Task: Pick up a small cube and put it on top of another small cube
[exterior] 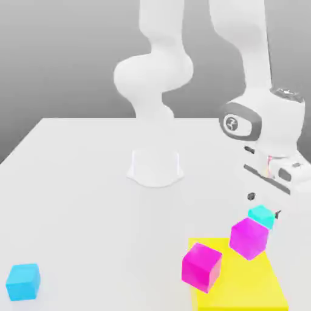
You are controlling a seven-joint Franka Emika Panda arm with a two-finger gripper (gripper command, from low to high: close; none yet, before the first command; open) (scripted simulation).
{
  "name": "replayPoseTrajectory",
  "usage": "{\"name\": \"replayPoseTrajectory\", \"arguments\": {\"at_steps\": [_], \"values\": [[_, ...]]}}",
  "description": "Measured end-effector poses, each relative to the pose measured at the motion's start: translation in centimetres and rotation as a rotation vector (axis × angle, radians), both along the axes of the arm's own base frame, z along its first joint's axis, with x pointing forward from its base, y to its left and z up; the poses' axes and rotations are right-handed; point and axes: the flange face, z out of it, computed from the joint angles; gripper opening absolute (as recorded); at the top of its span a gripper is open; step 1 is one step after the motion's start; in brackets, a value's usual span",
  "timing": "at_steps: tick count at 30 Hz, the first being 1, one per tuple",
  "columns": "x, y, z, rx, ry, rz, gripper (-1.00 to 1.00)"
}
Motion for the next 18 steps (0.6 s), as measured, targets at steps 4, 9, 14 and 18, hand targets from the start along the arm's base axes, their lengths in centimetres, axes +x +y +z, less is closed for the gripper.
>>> {"name": "replayPoseTrajectory", "arguments": {"at_steps": [4, 9, 14, 18], "values": [[-0.1, -0.1, -0.9, -0.001, 0.001, 0.0, -1.0], [0.0, 0.0, -0.5, -0.002, 0.001, 0.0, -1.0], [0.0, 0.0, 3.8, -0.002, 0.001, 0.0, -1.0], [5.1, -1.0, 7.6, 0.032, -0.012, -0.141, -1.0]]}}
